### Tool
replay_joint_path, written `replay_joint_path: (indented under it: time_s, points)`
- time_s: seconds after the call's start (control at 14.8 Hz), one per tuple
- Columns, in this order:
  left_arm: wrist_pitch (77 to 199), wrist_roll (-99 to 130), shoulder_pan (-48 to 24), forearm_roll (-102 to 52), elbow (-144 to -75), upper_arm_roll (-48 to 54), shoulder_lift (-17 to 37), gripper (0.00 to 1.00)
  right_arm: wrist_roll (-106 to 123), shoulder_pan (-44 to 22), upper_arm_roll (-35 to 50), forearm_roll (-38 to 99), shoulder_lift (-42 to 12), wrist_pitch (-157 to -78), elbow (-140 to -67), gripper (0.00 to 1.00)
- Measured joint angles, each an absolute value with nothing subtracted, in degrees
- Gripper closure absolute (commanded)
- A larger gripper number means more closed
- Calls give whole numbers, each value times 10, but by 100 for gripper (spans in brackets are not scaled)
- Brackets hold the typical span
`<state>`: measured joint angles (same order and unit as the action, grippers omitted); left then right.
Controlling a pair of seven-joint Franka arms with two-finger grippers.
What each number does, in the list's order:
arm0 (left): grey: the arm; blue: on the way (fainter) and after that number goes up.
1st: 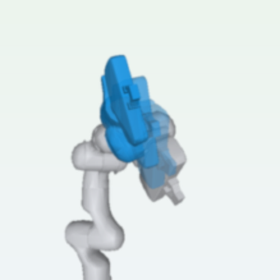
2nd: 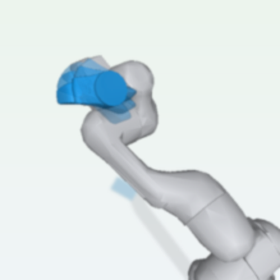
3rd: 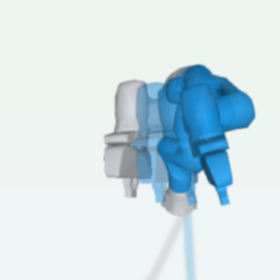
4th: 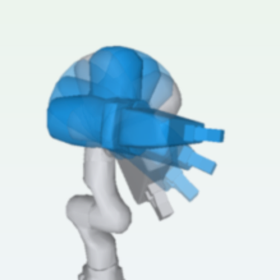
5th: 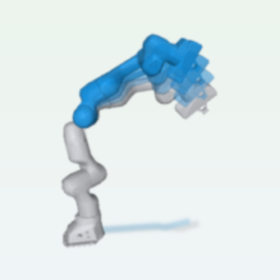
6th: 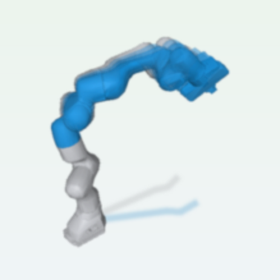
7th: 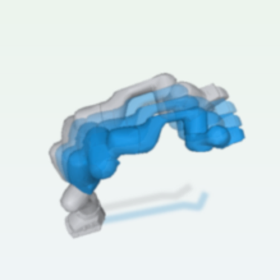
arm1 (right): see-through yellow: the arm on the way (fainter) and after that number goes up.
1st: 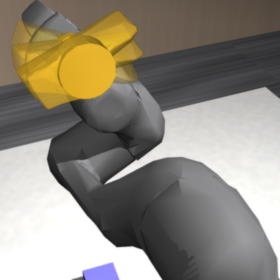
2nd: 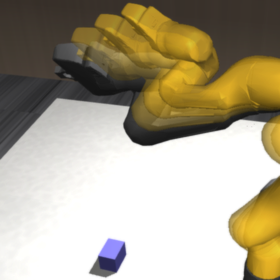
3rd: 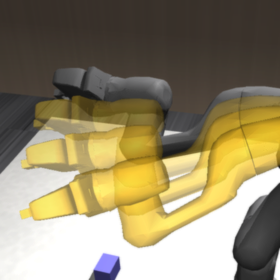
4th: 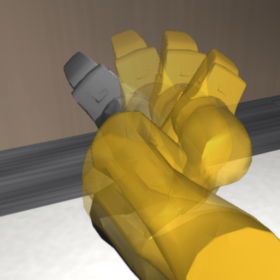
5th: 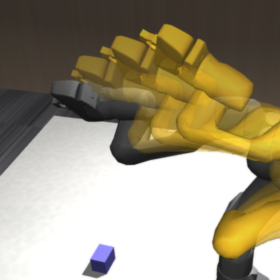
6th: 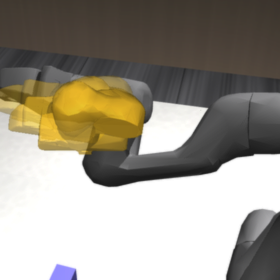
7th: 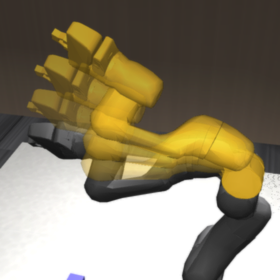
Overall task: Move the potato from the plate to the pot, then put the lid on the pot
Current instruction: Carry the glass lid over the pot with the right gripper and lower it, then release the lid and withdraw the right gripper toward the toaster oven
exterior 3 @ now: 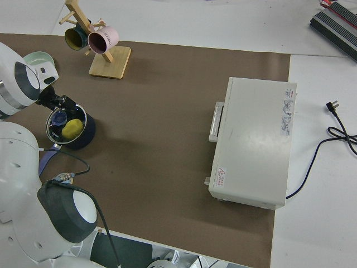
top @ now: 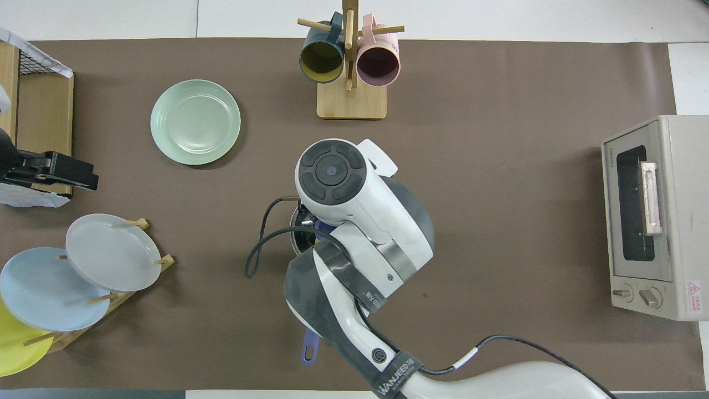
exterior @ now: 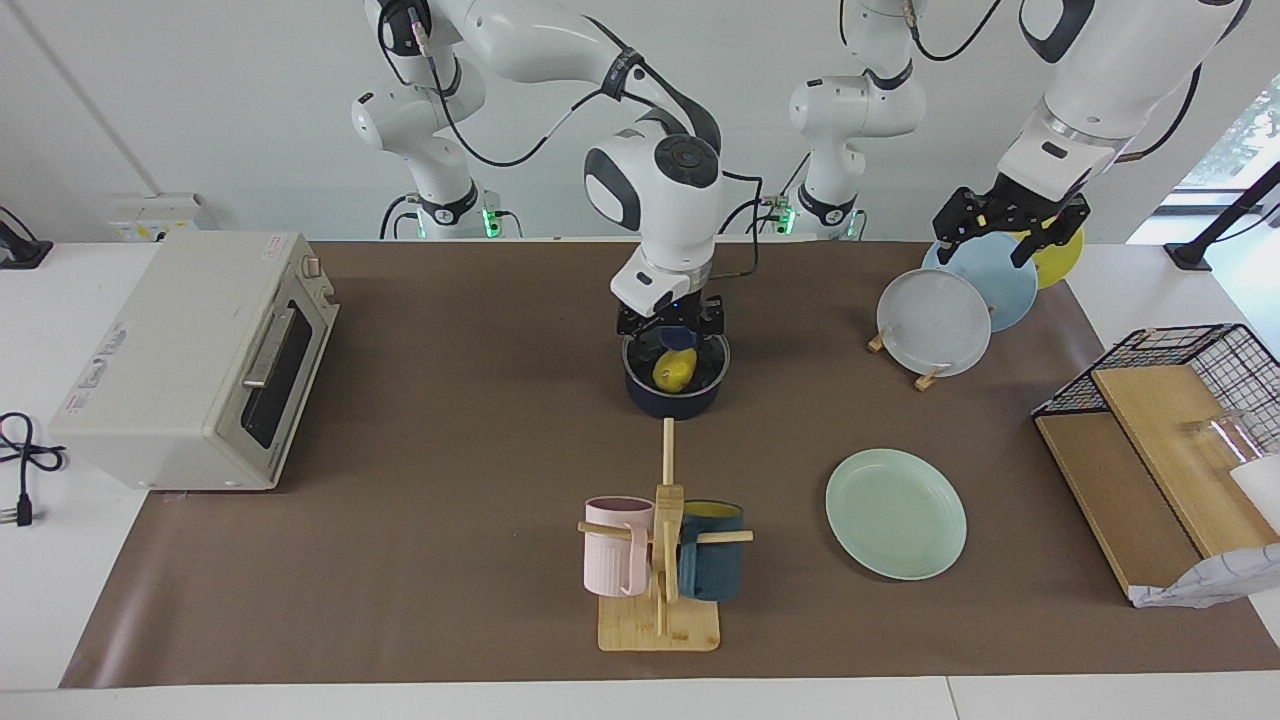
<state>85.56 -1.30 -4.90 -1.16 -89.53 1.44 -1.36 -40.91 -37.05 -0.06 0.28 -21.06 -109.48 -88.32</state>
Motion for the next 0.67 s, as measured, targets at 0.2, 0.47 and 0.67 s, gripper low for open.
replay_joint_path:
  time_s: [0.2, 0.47, 0.67]
  points:
    - [856, -13, -49, -12, -895, 14, -14, 0, -354, -314, -1, 3, -171, -1035, -865, 0]
    - [856, -13, -49, -12, -895, 14, -14, 0, -262, -226, -3, 2, -122, -954, -856, 0]
    - [856, -13, -49, -12, -895, 14, -14, 0, -164, -151, -4, 2, -89, -910, -856, 0]
